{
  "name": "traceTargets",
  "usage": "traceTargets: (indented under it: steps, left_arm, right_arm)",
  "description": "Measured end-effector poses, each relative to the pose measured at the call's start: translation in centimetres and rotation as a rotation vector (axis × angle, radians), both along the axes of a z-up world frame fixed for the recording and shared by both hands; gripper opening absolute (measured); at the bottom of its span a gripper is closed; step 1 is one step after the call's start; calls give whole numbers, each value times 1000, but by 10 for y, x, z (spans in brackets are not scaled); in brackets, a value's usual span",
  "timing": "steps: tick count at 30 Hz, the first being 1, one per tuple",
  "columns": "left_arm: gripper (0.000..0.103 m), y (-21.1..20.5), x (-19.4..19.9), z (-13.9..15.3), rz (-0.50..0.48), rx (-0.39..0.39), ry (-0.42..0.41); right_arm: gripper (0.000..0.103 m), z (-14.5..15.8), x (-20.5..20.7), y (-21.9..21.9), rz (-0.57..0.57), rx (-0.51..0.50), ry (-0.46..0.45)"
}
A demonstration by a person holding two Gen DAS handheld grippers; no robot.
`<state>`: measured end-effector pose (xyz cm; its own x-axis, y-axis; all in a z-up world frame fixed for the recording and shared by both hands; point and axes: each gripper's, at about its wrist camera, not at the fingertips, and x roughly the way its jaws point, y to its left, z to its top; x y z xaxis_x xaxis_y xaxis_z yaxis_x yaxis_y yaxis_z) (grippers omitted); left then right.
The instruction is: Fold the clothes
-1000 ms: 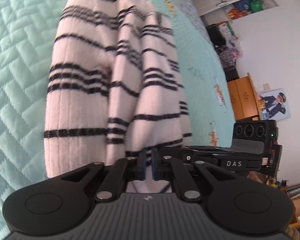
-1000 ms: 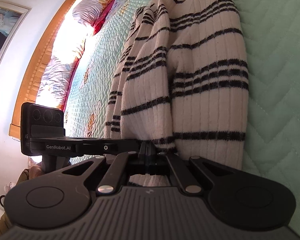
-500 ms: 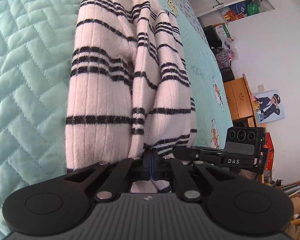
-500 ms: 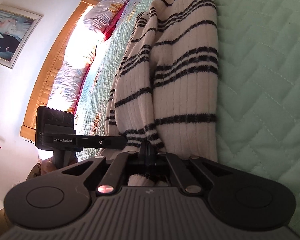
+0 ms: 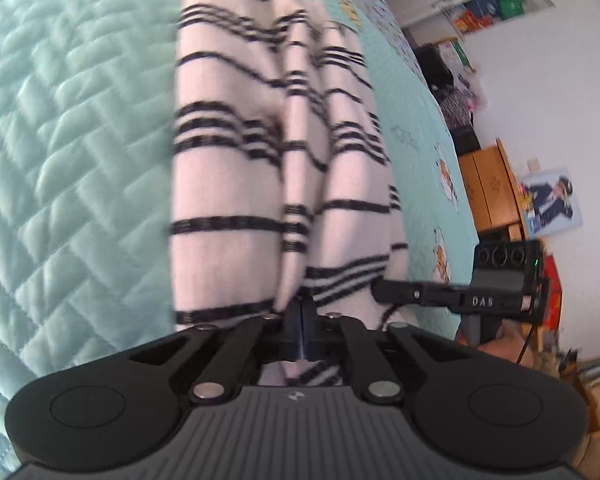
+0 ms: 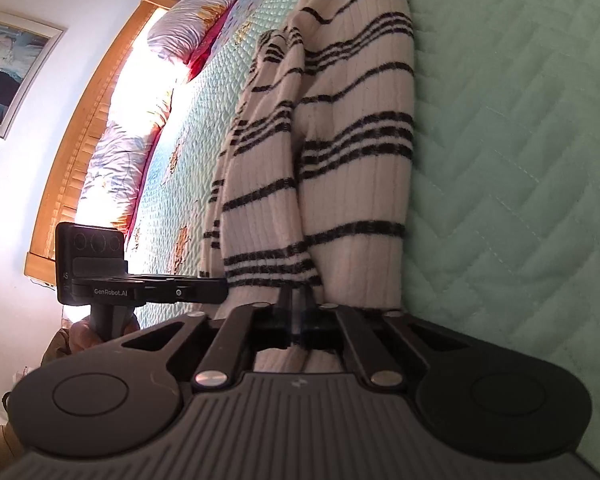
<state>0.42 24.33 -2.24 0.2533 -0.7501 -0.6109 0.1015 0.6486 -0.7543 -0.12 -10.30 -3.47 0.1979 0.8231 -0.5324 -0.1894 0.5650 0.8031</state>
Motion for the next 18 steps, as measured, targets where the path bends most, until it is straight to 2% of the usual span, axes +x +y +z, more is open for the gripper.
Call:
traceTargets:
  steps: [2,5,9,10,12,14,16,17,18]
  left_arm:
    - [4,2,-2,-3,10,-15,-9]
    - [4,3,-4,-2,14,-16,-14]
    - [3,1,-8,16,8,28,-32]
    - [4,0,-10,21,-2,40,-46]
    - [10,-1,-15,29,-23,50,-75]
    - [12,4,-16,23,-17,35,-64]
    - [9,7,-15,13,1,22,-38]
    - [3,7,-14,9,1,23,-35]
    - [3,7,-12,5,2,24,-33]
  right_arm:
    - [0,-10,-2,-3,-20,43,9]
    - [0,-10,-2,-6,-25,56,15]
    - [0,6,-2,-9,-30,27,21]
    - [4,11,-5,-11,-28,27,15]
    - [4,18,-10,-15,-21,25,3]
    - [5,18,-12,-17,-16,17,4]
    - [0,9,-11,-21,-24,8,20]
    - [0,4,-10,-23,-28,19,26]
    - [0,-1,-10,-25,-31,35,31]
